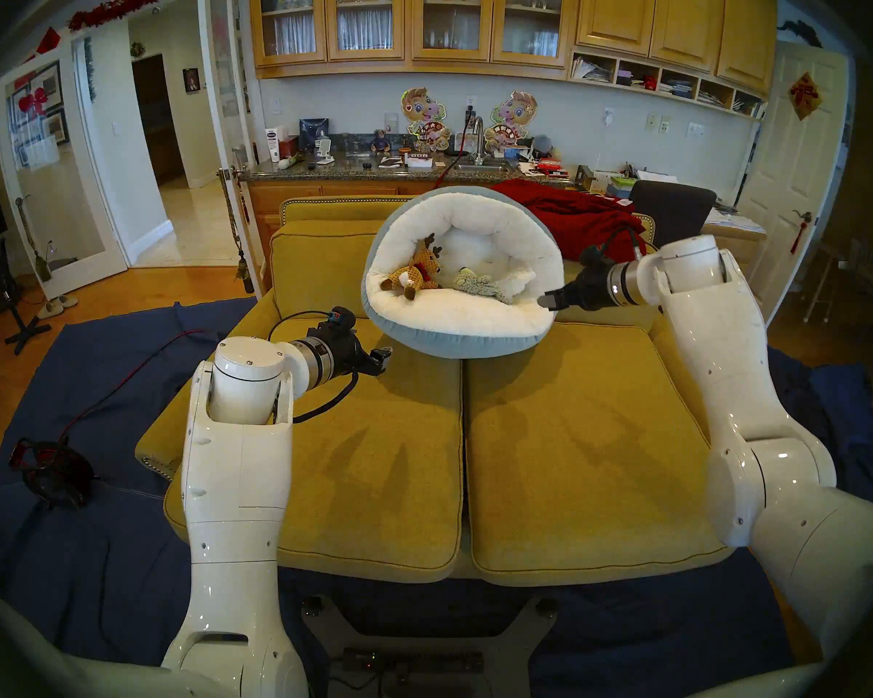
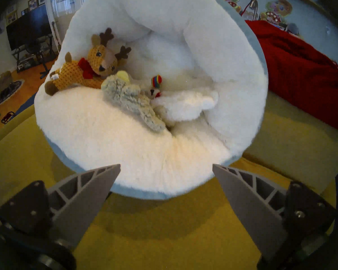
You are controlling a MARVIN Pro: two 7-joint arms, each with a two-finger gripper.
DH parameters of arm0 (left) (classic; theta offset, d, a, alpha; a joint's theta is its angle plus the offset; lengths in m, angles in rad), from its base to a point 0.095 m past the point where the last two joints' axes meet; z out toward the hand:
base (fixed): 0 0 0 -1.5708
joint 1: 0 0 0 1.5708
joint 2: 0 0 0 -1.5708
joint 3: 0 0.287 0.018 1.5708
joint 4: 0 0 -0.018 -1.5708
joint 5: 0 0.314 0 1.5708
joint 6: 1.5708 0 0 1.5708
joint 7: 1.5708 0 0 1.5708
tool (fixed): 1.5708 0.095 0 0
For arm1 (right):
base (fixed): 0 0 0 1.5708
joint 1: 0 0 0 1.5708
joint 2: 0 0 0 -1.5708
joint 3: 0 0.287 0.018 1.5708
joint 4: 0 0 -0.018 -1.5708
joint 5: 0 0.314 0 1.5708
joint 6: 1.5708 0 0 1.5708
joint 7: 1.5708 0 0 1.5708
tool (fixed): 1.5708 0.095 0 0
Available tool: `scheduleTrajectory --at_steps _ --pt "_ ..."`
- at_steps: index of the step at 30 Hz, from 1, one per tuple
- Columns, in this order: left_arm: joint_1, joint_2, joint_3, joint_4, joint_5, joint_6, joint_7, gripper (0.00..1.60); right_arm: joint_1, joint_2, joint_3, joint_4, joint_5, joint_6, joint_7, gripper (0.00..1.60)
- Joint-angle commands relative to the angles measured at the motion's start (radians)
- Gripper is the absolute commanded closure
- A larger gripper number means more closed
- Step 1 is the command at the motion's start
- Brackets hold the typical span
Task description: Put toys into dog bed
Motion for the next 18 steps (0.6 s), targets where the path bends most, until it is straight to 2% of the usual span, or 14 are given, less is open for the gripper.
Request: scheduleTrajectory --at_steps 1,8,17,18 --pt "-0.033 0.0 0.001 -0.027 -0.005 -0.006 0.002 0.0 -0.087 0.057 0.059 -0.122 0.042 -0.014 0.052 0.0" --pt "-0.034 0.0 0.001 -0.028 -0.005 -0.006 0.002 0.0 -0.174 0.064 0.124 -0.197 0.093 -0.043 0.104 0.0" --pt "-0.037 -0.001 0.0 -0.031 -0.006 -0.006 0.002 0.0 -0.297 0.026 0.199 -0.317 0.167 -0.11 0.154 0.0" --pt "-0.038 -0.001 0.0 -0.032 -0.007 -0.006 0.002 0.0 -0.302 0.017 0.207 -0.308 0.178 -0.126 0.159 0.0"
